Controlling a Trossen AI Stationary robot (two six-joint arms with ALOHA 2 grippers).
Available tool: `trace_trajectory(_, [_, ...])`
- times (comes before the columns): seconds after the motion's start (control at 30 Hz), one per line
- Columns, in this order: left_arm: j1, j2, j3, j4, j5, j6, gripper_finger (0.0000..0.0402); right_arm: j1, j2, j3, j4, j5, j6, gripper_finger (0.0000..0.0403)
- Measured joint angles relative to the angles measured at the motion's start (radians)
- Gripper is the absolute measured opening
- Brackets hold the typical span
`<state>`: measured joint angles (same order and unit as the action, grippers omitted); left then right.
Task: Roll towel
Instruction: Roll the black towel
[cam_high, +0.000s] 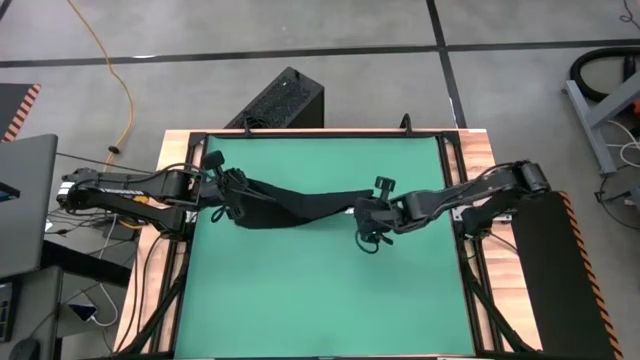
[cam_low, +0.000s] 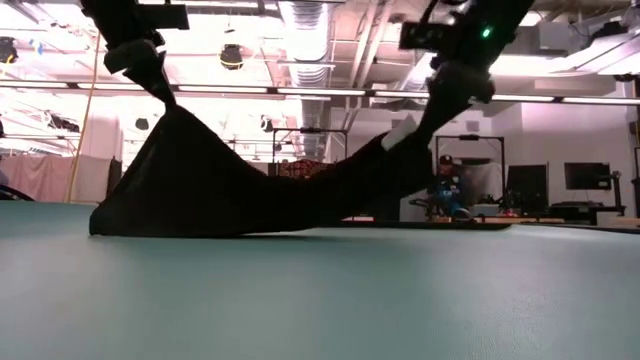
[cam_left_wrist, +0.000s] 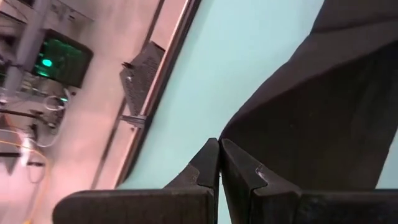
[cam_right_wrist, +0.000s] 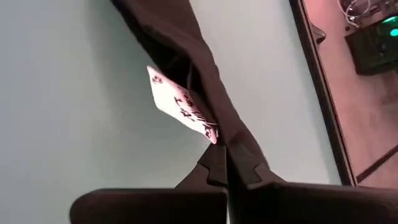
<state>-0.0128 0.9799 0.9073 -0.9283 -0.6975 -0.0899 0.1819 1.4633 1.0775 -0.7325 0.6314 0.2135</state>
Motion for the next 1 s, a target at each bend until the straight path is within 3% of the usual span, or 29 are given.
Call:
trace_trajectory(0.27, [-0.078, 0.010, -0.004, 0.013, 0.142, -0.229, 0.0000, 0.087, -0.034, -0.023, -0.171, -0.133, 0.246, 0.0005])
trace_trajectory(0.37, [-0.132, 0.025, -0.036, 0.059, 0.166, -0.294, 0.0000, 0.143, 0.013, -0.042, -0.159, -0.191, 0.308, 0.0005])
trace_trajectory(0.57, [-0.195, 0.054, -0.113, 0.234, 0.353, -0.352, 0.0000, 0.217, 0.099, -0.051, -0.084, -0.391, 0.396, 0.0010])
trace_trajectory(0.8, [-0.210, 0.048, -0.120, 0.246, 0.261, -0.320, 0.0000, 0.219, 0.125, -0.051, -0.077, -0.409, 0.408, 0.0061])
trace_trajectory(1.0, [-0.200, 0.045, -0.119, 0.243, 0.255, -0.299, 0.0000, 0.201, 0.068, -0.051, -0.083, -0.415, 0.381, 0.0106])
